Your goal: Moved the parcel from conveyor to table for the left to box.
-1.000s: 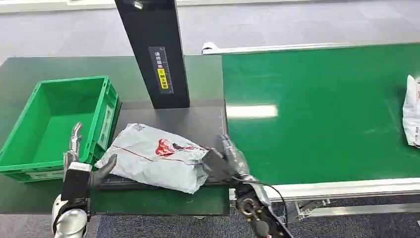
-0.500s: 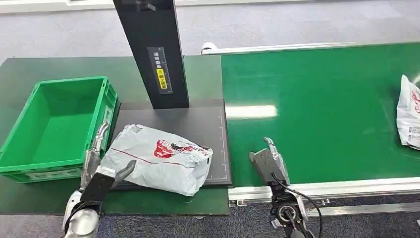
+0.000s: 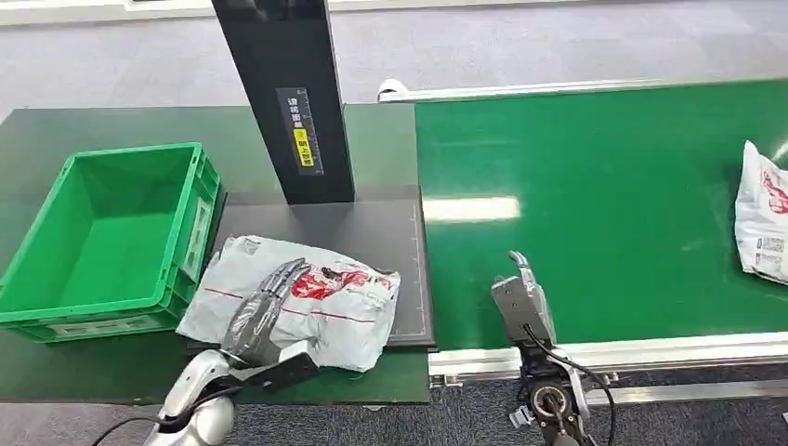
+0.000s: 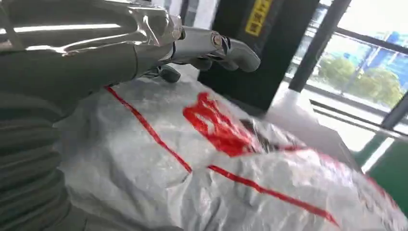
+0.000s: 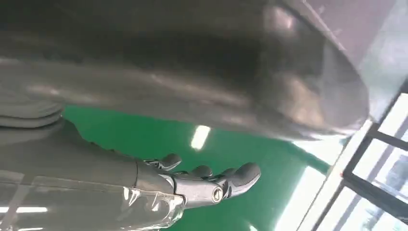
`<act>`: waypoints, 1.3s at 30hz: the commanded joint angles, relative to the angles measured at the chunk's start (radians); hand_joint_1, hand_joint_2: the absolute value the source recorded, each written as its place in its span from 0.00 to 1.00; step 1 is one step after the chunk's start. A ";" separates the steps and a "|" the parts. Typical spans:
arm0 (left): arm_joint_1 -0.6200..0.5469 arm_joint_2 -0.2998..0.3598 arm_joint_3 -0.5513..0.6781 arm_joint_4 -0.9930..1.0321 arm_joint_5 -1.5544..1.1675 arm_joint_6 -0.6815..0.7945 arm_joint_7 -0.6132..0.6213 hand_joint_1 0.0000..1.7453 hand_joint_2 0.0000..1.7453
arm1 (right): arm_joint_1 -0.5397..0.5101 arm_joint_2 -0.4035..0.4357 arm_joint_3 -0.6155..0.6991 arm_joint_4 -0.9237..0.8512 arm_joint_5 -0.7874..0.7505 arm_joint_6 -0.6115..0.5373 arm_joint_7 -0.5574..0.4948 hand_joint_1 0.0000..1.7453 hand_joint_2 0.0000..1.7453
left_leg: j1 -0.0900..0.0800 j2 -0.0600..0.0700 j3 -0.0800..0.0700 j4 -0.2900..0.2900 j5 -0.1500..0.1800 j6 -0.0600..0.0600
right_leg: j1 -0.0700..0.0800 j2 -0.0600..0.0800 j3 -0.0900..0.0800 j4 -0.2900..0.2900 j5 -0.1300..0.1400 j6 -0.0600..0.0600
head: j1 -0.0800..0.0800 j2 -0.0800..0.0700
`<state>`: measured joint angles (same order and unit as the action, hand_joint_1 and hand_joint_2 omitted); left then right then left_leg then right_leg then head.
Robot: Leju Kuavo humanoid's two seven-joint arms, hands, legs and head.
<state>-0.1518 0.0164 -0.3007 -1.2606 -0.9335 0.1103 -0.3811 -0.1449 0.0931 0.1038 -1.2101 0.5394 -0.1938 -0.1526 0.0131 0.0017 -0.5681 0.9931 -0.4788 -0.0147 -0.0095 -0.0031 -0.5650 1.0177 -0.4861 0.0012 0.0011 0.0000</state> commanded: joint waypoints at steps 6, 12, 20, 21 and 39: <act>-0.280 -0.085 -0.288 0.545 -0.126 0.120 0.011 1.00 1.00 | 0.046 0.009 -0.001 -0.181 -0.015 -0.015 0.000 0.00 0.00 | -0.001 -0.005 0.002 -0.001 0.002 0.001 | -0.001 -0.006 0.005 -0.001 0.000 0.001 | 0.000 0.000; -0.295 -0.093 -0.312 0.537 -0.101 0.108 -0.001 1.00 1.00 | 0.076 0.007 -0.018 -0.195 -0.030 -0.040 -0.020 0.00 0.00 | -0.001 -0.005 0.001 -0.003 0.005 0.003 | -0.001 -0.005 0.004 -0.004 0.004 0.001 | 0.000 0.000; -0.294 -0.090 -0.315 0.513 -0.081 0.126 -0.019 1.00 1.00 | 0.089 0.006 -0.026 -0.209 -0.036 -0.047 -0.024 0.00 0.00 | -0.001 -0.002 0.004 -0.001 0.002 0.003 | -0.001 -0.002 0.005 -0.002 0.002 0.002 | 0.000 0.000; -0.288 -0.087 -0.313 0.495 -0.064 0.137 -0.031 1.00 1.00 | 0.091 0.007 -0.028 -0.211 -0.038 -0.049 -0.024 0.00 0.00 | -0.002 -0.002 0.004 -0.001 0.002 0.003 | -0.002 -0.002 0.005 -0.001 0.001 0.002 | 0.000 0.000; -0.358 0.029 -0.098 -0.116 0.042 0.472 0.054 1.00 1.00 | 0.167 0.013 -0.053 -0.217 -0.057 -0.135 -0.064 0.00 0.00 | -0.001 0.000 0.000 0.000 0.002 0.002 | 0.000 0.000 0.001 0.000 0.002 0.001 | -0.001 0.000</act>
<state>-0.4624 -0.0049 -0.4657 -1.2620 -0.8987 0.5784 -0.3303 0.0195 0.1061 0.0732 -1.4439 0.4807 -0.3220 -0.2090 0.0123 0.0004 -0.5680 0.9932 -0.4770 -0.0125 -0.0102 -0.0050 -0.5636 1.0178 -0.4849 0.0029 0.0004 0.0000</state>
